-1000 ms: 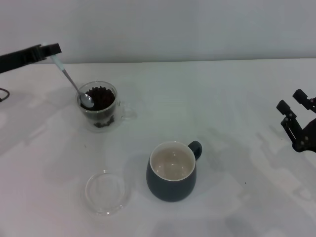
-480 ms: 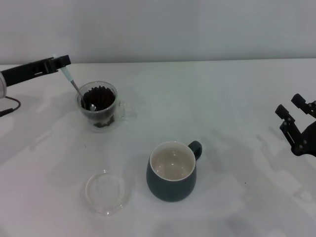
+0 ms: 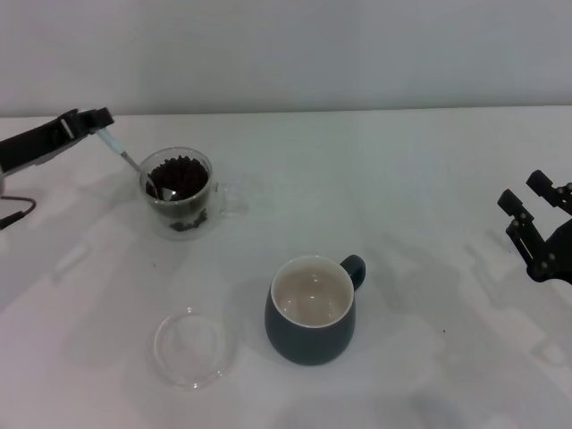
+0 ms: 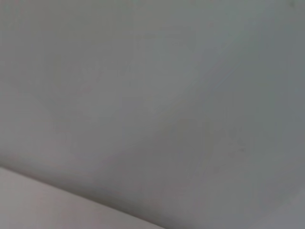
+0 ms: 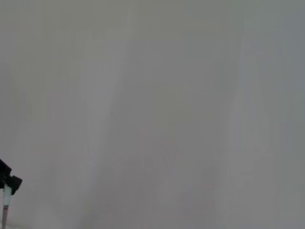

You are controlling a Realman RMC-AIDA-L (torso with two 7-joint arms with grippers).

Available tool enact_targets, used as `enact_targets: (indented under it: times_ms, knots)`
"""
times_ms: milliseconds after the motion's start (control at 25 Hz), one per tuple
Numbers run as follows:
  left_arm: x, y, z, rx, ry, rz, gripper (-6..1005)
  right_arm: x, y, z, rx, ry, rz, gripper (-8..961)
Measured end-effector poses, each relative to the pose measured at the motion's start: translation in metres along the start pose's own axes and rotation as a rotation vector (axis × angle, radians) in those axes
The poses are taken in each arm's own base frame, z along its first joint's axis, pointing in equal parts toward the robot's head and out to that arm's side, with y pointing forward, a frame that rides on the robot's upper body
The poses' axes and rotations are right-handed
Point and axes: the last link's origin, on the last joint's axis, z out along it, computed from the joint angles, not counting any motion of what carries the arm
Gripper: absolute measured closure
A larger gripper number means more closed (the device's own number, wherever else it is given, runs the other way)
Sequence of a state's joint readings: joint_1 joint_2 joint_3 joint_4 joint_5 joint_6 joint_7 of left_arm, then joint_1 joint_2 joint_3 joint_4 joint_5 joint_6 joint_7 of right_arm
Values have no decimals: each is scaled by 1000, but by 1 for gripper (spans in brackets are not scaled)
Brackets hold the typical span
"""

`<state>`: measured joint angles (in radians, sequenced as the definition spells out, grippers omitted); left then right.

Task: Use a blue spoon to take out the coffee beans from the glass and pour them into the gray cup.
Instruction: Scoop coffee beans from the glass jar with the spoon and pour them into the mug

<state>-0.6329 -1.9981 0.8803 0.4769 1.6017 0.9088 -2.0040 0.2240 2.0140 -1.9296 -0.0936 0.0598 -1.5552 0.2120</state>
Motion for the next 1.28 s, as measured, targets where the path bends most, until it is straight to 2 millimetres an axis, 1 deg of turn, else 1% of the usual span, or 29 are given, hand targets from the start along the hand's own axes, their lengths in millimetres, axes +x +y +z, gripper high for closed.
enact_targets:
  times_ms: [240,480,720,960,1120,1280]
  knots:
    - [-6,-9,-10,-1,27,-103,867,0,0,0,-3,2,2,560]
    - [-12,-13,-19,-32,58,-214,867,1,2,0,-11,4,14,560]
    - [-14,-16,-23,-35,79,-282,868,1,2,-1,-11,5,15,560]
    - [-14,-21,-28,-40,124,-333,867,1,1,-1,-4,4,15,560]
    - [-14,-25,-34,-44,161,-333,867,0,0,0,1,3,14,560]
    - [-13,-23,-38,-78,180,-330,867,0,0,1,0,0,13,560]
